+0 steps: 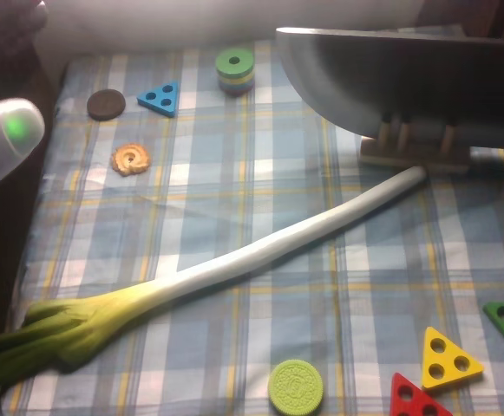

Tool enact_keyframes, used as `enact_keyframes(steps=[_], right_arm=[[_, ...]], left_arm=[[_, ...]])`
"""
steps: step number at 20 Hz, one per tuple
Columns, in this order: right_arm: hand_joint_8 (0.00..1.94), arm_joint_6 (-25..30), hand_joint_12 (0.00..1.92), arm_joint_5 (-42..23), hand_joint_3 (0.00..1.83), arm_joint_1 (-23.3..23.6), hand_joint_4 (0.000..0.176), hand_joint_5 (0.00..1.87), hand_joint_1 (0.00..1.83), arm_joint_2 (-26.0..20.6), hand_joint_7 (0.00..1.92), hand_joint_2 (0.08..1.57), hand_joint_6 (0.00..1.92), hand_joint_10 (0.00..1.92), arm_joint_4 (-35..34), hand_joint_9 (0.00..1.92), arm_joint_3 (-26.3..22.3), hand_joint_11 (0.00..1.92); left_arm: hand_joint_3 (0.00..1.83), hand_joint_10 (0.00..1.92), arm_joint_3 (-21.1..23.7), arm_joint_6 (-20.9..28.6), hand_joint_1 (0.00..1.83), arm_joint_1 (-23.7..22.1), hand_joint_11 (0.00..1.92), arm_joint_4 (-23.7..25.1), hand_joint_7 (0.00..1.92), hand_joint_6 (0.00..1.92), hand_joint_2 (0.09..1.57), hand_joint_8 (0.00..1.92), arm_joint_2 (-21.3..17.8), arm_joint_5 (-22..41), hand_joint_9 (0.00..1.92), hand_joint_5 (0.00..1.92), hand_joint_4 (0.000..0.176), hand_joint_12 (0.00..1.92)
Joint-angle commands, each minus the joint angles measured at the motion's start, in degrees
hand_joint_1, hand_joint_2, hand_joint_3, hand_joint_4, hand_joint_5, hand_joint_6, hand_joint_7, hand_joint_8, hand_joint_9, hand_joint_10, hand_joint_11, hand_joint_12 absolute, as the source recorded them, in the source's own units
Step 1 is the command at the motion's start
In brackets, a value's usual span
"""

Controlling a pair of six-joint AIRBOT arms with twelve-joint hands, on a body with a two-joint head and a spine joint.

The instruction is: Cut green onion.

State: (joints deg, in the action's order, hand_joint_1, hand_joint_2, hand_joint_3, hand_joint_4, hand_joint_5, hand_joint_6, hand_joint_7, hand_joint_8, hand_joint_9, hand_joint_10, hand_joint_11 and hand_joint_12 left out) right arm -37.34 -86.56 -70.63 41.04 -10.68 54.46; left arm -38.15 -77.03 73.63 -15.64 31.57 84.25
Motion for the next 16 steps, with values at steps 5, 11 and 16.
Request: enact_keyframes(steps=[5,11,16], right_arm=[[0.01,-2.4,0.48,-7.0,0.01,2.0,0.0,0.37,0.78,-1.1,0.37,1.1,0.01,0.01,-5.1,0.29,1.4,0.0],[0.0,-5.7,0.0,0.2,0.0,9.1,0.174,0.0,0.83,-1.2,0.0,0.79,0.0,0.0,-7.6,0.0,5.1,0.0],[0.0,-6.9,0.0,14.9,0.0,16.1,0.176,0.0,0.98,-0.3,0.0,0.83,0.0,0.0,-6.6,0.0,10.2,0.0]], left_arm=[[0.02,0.0,-0.5,0.4,0.0,-0.6,0.0,-1.4,0.19,0.0,1.4,0.0,0.4,5.3,0.11,0.19,0.0,0.07],[0.0,0.02,-0.6,0.4,0.0,-0.6,0.03,-1.7,0.22,0.0,1.37,0.01,0.8,4.4,0.14,0.24,0.015,0.02],[0.0,0.0,-0.8,0.6,0.0,-0.6,0.04,-1.7,0.23,0.01,1.37,0.0,1.2,3.7,0.14,0.29,0.0,0.04]])
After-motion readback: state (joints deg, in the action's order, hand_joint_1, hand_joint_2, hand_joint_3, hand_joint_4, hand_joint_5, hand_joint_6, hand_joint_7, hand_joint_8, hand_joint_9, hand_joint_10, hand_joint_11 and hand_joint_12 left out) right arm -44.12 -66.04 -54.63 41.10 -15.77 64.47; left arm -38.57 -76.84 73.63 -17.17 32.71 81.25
